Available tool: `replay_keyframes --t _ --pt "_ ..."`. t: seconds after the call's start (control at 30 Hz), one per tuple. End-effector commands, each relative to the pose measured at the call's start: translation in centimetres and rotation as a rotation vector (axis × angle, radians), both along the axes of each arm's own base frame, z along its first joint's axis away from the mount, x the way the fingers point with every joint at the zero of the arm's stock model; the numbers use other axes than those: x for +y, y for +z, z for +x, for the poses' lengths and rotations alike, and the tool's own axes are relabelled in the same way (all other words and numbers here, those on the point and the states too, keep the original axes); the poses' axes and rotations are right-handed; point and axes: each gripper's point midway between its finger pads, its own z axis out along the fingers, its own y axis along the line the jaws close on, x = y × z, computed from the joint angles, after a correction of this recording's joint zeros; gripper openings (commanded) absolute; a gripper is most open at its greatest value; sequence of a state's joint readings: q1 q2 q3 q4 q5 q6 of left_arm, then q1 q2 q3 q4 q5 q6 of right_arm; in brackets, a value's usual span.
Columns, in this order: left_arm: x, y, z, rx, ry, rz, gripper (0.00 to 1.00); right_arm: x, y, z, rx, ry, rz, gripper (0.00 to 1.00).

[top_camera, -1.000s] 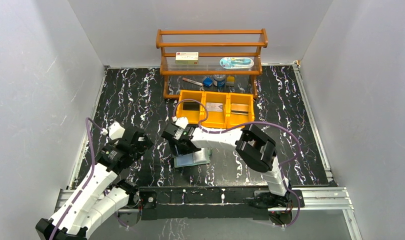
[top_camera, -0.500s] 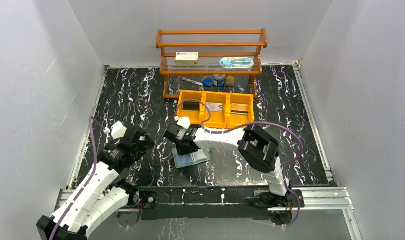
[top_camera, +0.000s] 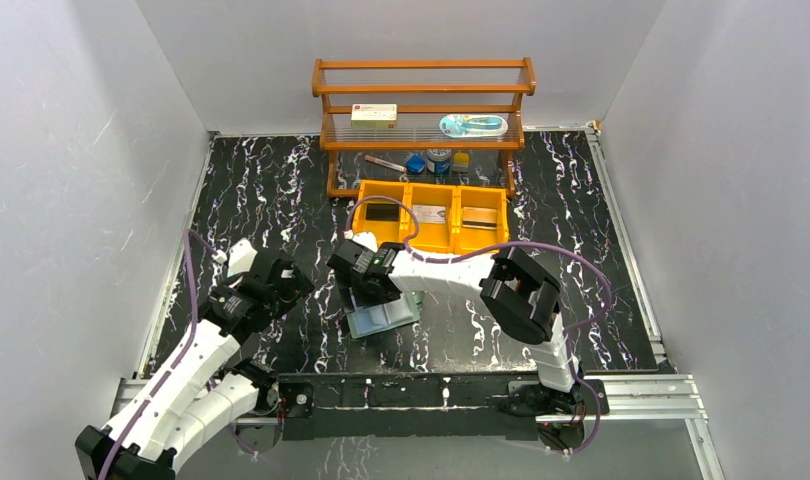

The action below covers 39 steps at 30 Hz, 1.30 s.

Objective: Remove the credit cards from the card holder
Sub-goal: Reset both arms

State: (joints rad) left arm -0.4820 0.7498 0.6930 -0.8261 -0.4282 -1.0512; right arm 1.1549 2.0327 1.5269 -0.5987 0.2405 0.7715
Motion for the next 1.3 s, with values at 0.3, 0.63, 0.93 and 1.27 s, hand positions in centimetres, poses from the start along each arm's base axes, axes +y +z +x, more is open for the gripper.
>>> replay_keyframes --t 0.3,0.63,0.93,1.27 --pt "-4.4 -0.5 1.5 -0.001 -0.253 -0.080 0.92 -4.6 3.3 1.7 -0.097 -0.129 -0.061 0.87" --pt "-11.6 -2.6 0.8 0.081 -0.574 -0.323 0.77 -5.2 -1.5 0.2 0.072 -0.117 -0.035 0.80" --pt "-14.5 -6.2 -0.7 0.215 -0.620 -0.497 0.49 -4.2 0.0 -0.1 0.077 -0.146 0.100 0.40" --pt "-14.1 -7.2 -0.8 0.261 -0.619 -0.461 0.48 -2.3 3.9 -0.5 0.093 -0.111 0.311 0.41"
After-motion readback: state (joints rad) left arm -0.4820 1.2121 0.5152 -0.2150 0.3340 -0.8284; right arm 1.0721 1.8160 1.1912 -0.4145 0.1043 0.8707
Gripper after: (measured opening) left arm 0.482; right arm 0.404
